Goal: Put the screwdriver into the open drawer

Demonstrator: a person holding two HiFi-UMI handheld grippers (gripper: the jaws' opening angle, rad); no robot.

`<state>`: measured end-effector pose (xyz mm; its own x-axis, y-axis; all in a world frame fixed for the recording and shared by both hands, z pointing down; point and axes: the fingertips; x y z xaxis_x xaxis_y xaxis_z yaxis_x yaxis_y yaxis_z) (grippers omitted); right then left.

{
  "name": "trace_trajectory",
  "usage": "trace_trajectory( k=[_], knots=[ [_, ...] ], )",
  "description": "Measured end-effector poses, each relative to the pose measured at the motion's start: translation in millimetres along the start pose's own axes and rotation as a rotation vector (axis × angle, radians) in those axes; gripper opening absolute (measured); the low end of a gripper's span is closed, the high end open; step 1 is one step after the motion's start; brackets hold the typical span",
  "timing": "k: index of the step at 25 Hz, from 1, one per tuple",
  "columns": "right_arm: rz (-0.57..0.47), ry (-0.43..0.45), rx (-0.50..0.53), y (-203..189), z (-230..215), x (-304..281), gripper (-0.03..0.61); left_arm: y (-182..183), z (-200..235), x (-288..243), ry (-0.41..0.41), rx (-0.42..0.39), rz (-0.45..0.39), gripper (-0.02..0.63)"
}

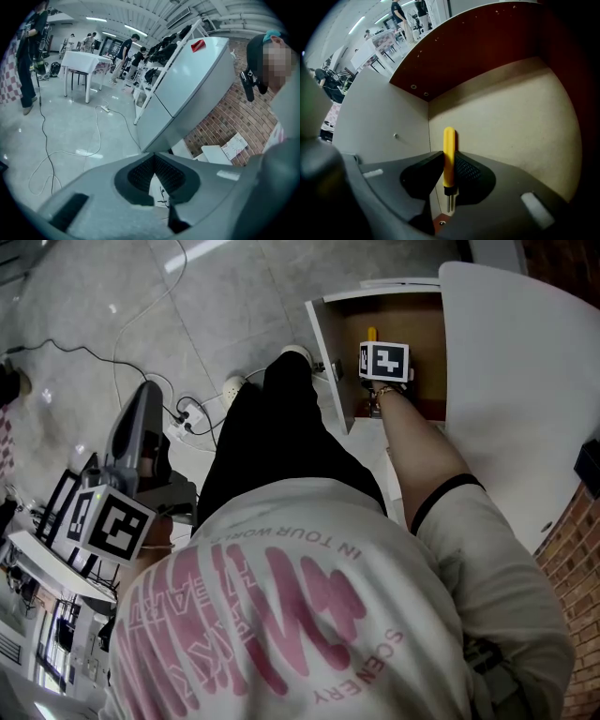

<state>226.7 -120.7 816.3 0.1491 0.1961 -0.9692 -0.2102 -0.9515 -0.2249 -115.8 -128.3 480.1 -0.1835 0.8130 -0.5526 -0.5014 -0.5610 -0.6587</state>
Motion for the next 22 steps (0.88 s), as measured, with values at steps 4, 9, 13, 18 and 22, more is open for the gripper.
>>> trace_trajectory(
  k=[4,9,13,18,22],
  knots=[
    [0.008,-0.022,0.019,-3,1,1,0.083,-3,4,5,0.01,0.002,0.001,0.005],
    [-0.026,-0.043,0.032,1,2,1,0.087,-7,6,10,0.011,0.003,0.005,0.005],
    [-0.034,-0.05,0.034,1,2,1,0.095,-9,6,11,0.005,0.005,0.008,0.005],
    [-0.029,-0.065,0.055,-3,1,0,0.106,-13,11,15,0.01,0.003,0.015,0.005],
    [-0.041,-0.089,0.072,0,3,2,0.108,-15,15,16,0.011,0.005,0.02,0.005]
  ],
)
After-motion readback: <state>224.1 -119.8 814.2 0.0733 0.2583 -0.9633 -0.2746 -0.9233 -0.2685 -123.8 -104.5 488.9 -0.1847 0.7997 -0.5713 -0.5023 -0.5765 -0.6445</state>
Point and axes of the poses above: the fingertips, and each gripper's own axes: x backward along the fingers, z to its left, y out of its top, and after that the axes turned 10 degrees about -z, right-handed
